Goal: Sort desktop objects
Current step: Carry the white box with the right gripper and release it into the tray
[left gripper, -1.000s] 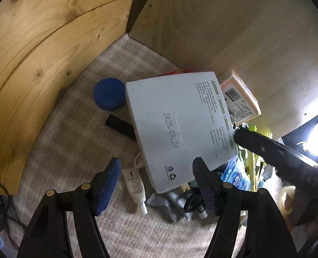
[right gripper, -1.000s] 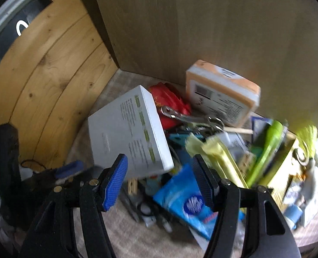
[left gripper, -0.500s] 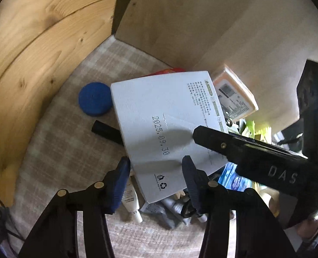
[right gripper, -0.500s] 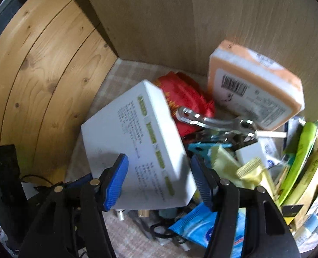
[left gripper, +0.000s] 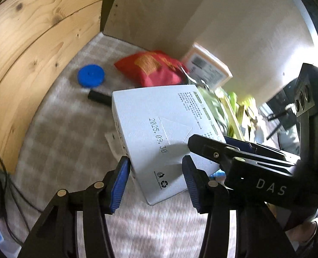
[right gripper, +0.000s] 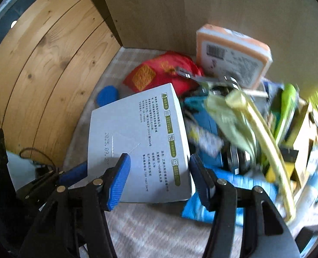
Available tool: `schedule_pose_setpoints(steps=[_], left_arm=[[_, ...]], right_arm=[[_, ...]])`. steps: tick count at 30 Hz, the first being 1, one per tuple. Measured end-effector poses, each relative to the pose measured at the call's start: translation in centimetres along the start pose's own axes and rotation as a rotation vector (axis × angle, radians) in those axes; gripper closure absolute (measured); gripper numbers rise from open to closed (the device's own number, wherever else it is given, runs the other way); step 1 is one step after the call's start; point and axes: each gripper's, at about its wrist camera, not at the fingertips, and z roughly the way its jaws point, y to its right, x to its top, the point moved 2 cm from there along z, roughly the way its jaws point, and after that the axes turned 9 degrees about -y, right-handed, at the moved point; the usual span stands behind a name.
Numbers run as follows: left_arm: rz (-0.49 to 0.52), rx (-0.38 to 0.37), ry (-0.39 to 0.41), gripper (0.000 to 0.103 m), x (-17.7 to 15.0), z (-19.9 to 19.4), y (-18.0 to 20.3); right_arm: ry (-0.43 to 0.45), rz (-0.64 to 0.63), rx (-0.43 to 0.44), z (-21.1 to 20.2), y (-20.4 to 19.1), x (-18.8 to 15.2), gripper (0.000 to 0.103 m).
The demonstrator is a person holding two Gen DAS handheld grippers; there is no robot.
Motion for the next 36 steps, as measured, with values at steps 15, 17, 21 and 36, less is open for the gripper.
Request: schedule_pose_setpoints(steps=[15,17,21,36], left_arm=[[0.161,0.039,0.045,0.056,-8.1,-1.6,10.2],[0.189,0.038,0.05,0.056,-9.1,-1.4,12.9],[0.235,0.027,0.059,0.056,-11.7,-0.5,18.8],[0.461,-0.04,-0.063,0.054,-19.9,8.6,38.2]], right_arm=[[0.107,0.129,0.066,-5.8,5.6,-10.6,0.047],[0.124,0.141,0.063,-7.0,7.3,-11.8,0.047],[0.163,0.169,0.069,-9.9,11.7,-15.4,0.047],[0.2,0.375,-0.01,-16.0,31.5,-30.3,0.047]])
